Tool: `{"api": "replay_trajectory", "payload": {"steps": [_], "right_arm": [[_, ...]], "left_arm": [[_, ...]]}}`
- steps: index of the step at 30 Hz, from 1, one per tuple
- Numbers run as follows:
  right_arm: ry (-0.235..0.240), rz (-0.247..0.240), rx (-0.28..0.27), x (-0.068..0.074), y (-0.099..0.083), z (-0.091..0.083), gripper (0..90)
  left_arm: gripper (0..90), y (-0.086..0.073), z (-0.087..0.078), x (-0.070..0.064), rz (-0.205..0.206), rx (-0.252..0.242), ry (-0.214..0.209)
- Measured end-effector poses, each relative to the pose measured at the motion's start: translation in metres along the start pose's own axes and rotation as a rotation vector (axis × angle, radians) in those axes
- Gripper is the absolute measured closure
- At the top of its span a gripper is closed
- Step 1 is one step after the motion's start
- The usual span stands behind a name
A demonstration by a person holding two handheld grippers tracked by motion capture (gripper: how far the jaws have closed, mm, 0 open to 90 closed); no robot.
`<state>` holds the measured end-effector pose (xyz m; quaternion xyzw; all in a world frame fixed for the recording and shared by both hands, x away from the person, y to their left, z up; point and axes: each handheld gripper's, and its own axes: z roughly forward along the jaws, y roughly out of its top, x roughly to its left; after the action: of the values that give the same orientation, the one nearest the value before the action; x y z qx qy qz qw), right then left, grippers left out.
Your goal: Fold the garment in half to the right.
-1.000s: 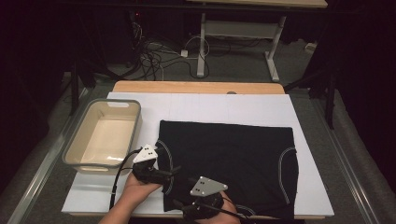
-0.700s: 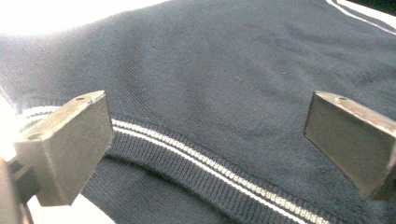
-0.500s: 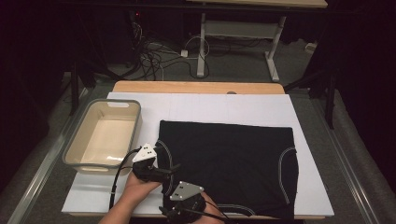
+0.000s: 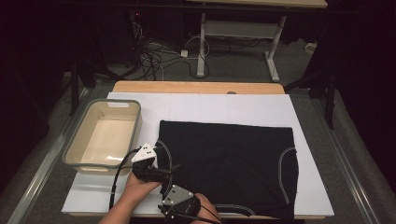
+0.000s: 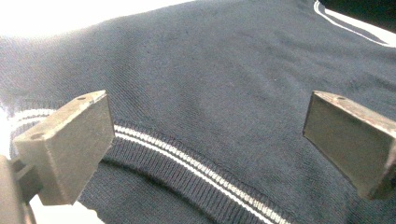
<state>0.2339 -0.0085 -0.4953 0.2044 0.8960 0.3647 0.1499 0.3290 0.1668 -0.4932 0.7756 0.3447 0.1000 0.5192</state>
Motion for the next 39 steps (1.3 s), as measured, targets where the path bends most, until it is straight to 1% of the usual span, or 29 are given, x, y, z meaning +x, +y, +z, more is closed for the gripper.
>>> {"api": "replay_trajectory", "payload": {"steps": [2, 4, 8, 10, 11, 12, 15, 18, 19, 21, 23, 25, 28, 30, 32, 34, 37, 39], "right_arm": [[-0.012, 0.001, 0.000, -0.002, 0.000, -0.001, 46.9], [-0.028, 0.001, 0.006, -0.003, 0.000, -0.002, 55.1], [-0.055, -0.010, 0.015, -0.006, 0.001, -0.003, 68.3], [-0.064, -0.007, 0.009, -0.007, 0.000, -0.003, 72.7], [-0.064, 0.000, -0.002, -0.008, -0.001, -0.004, 74.0], [-0.058, 0.008, -0.013, -0.009, -0.002, -0.004, 74.8], [-0.027, 0.059, -0.046, -0.014, -0.004, -0.007, 76.2], [0.007, 0.120, -0.081, -0.022, -0.008, -0.009, 76.7], [0.014, 0.130, -0.087, -0.023, -0.009, -0.010, 76.8], [0.010, 0.126, -0.090, -0.023, -0.010, -0.009, 76.8], [-0.009, 0.108, -0.089, -0.020, -0.011, -0.009, 76.8], [-0.018, 0.101, -0.093, -0.019, -0.012, -0.009, 76.8], [-0.003, 0.107, -0.087, -0.020, -0.012, -0.008, 76.8], [0.010, 0.122, -0.087, -0.022, -0.012, -0.008, 76.7], [0.006, 0.124, -0.083, -0.021, -0.012, -0.008, 76.7], [0.000, 0.117, -0.087, -0.020, -0.013, -0.008, 76.7], [-0.003, 0.114, -0.087, -0.020, -0.013, -0.008, 76.7], [-0.002, 0.114, -0.087, -0.020, -0.013, -0.008, 76.6]], "left_arm": [[1.4, 0.000, -0.001, 0.000, -0.009, -0.009, -0.003], [1.4, 0.000, -0.001, 0.000, -0.010, -0.010, -0.004], [1.4, 0.000, -0.001, 0.001, -0.009, -0.010, -0.008], [1.4, -0.001, -0.001, 0.001, -0.010, -0.013, -0.009], [1.6, -0.001, -0.001, 0.001, -0.009, -0.016, -0.009], [1.8, -0.001, -0.001, 0.001, -0.008, -0.018, -0.010], [1.7, -0.001, -0.002, 0.001, -0.011, -0.022, -0.014], [1.7, -0.001, -0.002, 0.001, -0.009, -0.025, -0.019], [1.8, -0.001, -0.002, 0.001, -0.007, -0.025, -0.020], [1.8, -0.001, -0.002, 0.001, -0.008, -0.024, -0.021], [1.8, -0.001, -0.002, 0.001, -0.010, -0.025, -0.021], [1.8, -0.001, -0.002, 0.001, -0.012, -0.024, -0.019], [1.7, -0.002, -0.003, 0.001, -0.019, -0.026, -0.017], [1.7, -0.002, -0.004, 0.001, -0.017, -0.024, -0.011], [1.7, -0.001, -0.004, -0.001, -0.008, -0.022, 0.002], [1.8, 0.000, -0.003, -0.002, -0.009, -0.019, 0.021], [1.7, 0.004, -0.001, -0.004, -0.025, -0.009, 0.017], [1.7, 0.007, 0.000, -0.005, -0.009, 0.000, 0.034]]}}
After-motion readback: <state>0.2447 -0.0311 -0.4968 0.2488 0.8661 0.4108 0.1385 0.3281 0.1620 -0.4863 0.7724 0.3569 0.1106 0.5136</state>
